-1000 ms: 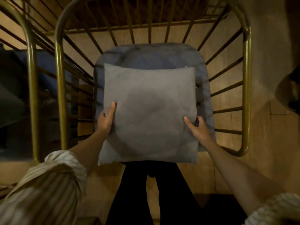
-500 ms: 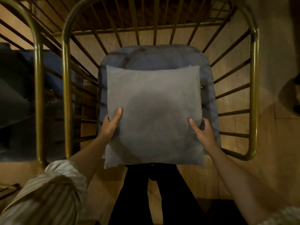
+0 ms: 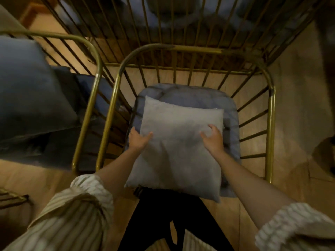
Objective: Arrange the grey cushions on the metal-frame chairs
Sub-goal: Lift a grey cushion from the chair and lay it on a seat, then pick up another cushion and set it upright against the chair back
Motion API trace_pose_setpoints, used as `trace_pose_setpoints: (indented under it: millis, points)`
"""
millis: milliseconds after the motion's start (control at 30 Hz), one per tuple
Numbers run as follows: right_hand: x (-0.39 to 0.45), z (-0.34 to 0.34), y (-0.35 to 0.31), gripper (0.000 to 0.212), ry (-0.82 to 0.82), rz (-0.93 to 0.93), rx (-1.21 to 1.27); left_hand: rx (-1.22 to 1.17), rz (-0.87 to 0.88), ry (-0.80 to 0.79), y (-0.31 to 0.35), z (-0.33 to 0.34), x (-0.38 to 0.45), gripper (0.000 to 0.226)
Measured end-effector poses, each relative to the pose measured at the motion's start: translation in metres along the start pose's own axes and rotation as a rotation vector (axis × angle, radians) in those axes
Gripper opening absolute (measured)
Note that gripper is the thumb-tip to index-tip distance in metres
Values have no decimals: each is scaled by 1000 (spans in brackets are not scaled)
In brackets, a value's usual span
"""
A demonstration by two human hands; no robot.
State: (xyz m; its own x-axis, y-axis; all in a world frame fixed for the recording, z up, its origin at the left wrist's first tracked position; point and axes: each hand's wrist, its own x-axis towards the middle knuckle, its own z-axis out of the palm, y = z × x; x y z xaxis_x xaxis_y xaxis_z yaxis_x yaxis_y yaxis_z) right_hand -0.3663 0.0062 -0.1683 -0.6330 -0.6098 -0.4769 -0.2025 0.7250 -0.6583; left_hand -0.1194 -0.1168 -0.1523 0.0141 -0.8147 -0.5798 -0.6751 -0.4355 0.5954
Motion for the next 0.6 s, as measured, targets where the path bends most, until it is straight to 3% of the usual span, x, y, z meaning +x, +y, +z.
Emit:
trace_pose_setpoints:
  millis: [233,433,600]
  points:
    - [-6,30,-128,56,-151,-306,-154,-146,110,227,-5,-108,-27,79]
    - [-31,92,-238,53,-343,-504,-188,-55,141,502,-29,-236,-19,60]
    - [-60,170,-319,52,-440,-576,-199,-17,154,673,-49,-351,11,59]
